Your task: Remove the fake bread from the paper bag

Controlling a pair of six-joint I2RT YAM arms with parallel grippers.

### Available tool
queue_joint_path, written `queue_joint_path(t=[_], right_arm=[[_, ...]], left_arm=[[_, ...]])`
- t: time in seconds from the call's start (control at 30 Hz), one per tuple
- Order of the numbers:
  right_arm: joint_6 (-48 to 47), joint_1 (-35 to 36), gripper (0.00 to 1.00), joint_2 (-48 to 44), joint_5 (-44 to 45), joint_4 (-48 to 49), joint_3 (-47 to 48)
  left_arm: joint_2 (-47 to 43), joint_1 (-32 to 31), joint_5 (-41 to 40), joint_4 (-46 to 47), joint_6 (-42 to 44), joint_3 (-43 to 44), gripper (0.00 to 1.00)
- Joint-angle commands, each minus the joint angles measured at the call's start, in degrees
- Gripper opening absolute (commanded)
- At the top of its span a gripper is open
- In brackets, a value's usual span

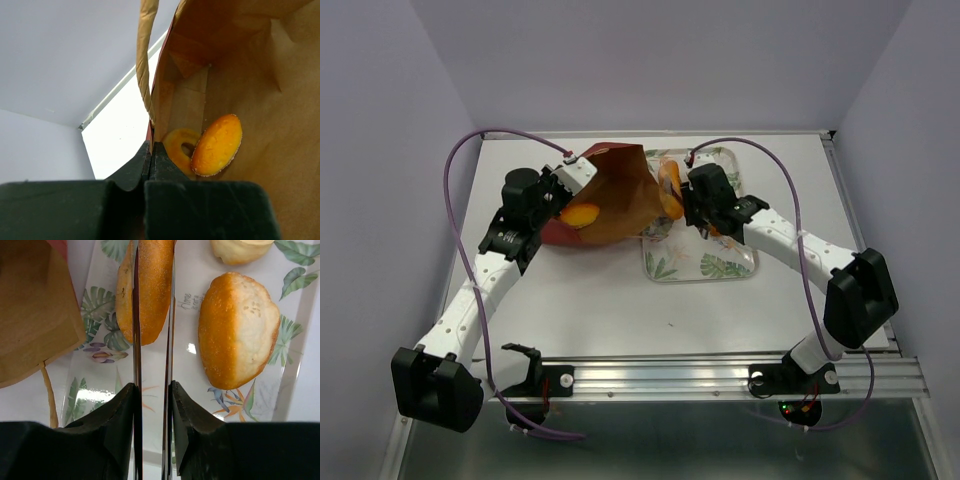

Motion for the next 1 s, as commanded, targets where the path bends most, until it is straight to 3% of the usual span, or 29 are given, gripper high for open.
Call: queue_joint_path(t=[0.0,0.2,0.53,0.73,0.97], right_arm=[[1.6,-1.1,0.01,0.1,-0.3,8.1,-1.4],[3.5,-2.2,0.10,1.4,-1.3,9.1,-3.8],[4.6,-3.2,0.45,2.0,-1.2,9.1,-4.1],[4.7,-3.7,0.53,2.9,-1.1,8.9,-3.2],[4.3,-3.7,0.54,3.5,-0.7,8.2,-2.0]], left_arm=[[-1.2,0.2,1.1,2.6,0.4,0.0,0.00],[-1.0,0.2,1.6,2.6,-0.1,0.4,0.00],[-0.4,0.2,1.9,2.8,-0.4,1.0,0.00],[-0.2,0.2,1.9,2.9,-0.3,1.0,0.00],[-0.2,0.2,1.8,3.1,-0.1,1.0,0.00]])
